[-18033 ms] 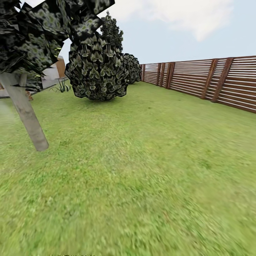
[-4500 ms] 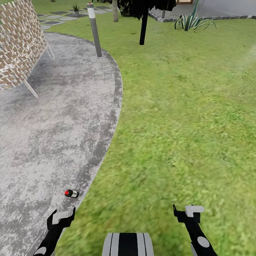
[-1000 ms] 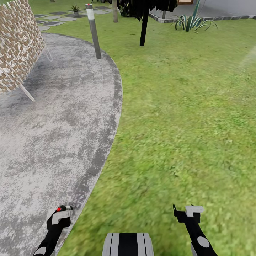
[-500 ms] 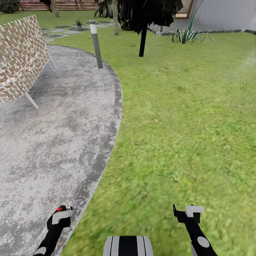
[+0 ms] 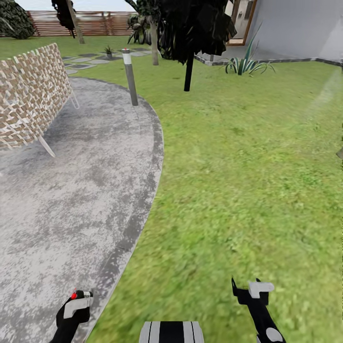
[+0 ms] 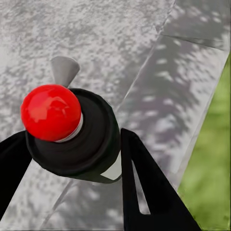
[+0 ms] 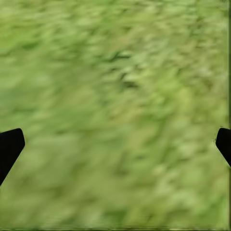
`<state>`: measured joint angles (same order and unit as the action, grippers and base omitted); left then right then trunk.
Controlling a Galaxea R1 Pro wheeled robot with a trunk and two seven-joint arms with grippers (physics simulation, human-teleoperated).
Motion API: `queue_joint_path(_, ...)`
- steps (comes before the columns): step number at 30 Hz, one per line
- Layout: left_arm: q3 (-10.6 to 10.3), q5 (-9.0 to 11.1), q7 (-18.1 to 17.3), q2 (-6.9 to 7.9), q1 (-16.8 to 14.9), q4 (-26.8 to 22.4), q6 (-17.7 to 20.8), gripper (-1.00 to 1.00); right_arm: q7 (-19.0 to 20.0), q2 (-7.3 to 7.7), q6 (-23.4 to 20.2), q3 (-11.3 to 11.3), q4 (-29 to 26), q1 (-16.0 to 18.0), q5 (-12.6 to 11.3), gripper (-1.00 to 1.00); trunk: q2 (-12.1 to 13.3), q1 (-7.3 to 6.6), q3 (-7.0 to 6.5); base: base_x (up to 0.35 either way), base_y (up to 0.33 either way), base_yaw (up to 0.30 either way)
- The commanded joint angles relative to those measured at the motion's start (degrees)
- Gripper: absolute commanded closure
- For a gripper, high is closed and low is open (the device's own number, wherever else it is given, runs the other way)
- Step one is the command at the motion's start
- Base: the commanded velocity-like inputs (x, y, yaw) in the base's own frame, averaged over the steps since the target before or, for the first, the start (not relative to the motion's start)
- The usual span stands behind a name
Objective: Pick up the pesticide atomizer in the garden and spray insectifuge to fully cover both potted plants in the garden.
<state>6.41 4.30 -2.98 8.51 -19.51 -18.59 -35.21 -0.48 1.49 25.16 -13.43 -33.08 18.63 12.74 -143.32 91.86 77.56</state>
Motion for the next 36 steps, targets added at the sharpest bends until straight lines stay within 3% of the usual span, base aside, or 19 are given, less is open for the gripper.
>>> queue_joint_path(1, 0.0, 0.4, -0.3, 0.07, 1.0, -0.1, -0.6, 1.00, -0.1, 0.04, 1.2, -0.3, 0.9, 0.0, 0.6, -1.00, 0.0, -0.03, -0.30, 0.000, 0.000, -0.088)
queue_joint_path(5, 0.1, 0.5, -0.3, 0.16, 3.8, -0.3, -3.1, 1.00, -0.1, 0.15, 4.4, -0.3, 2.5, -1.6, 0.6, -1.00, 0.1, -0.14, -1.54, 0.000, 0.000, -0.058)
queue_joint_path(7, 0.1, 0.6, -0.3, 0.18, 5.7, -0.3, -4.0, 1.00, -0.1, 0.23, 5.6, -0.3, 2.9, -4.2, 0.6, -1.00, 0.1, -0.19, -2.16, 0.000, 0.000, -0.014)
queue_joint_path(14, 0.5, 0.8, 0.0, 0.26, 9.8, -0.2, -4.5, 1.00, -0.1, 0.31, 8.0, -0.4, 3.6, -9.6, 0.5, -1.00, 2.9, -1.73, -4.04, 0.000, 0.000, -0.003)
queue_joint_path(23, 2.5, 0.8, 0.1, -0.01, 10.6, 0.3, -4.5, 1.00, -0.2, 0.49, 8.2, -0.6, 4.4, -10.2, 0.5, -1.00, 6.5, -3.70, -6.47, 0.000, 0.000, 0.000)
queue_joint_path(30, 3.4, 0.7, 0.1, -0.19, 10.6, 0.5, -4.5, 1.00, -0.2, 0.29, 8.2, -0.7, 9.8, -10.2, 0.4, -1.00, 9.3, -5.24, -8.16, 0.000, 0.000, 0.000)
queue_joint_path(36, 3.4, 0.6, 0.0, -0.40, 10.6, 0.4, -4.4, 1.00, -0.2, 0.05, 8.1, -0.5, 10.4, -10.2, 0.4, -1.00, 9.3, -5.24, -8.42, 0.000, 0.000, 0.000)
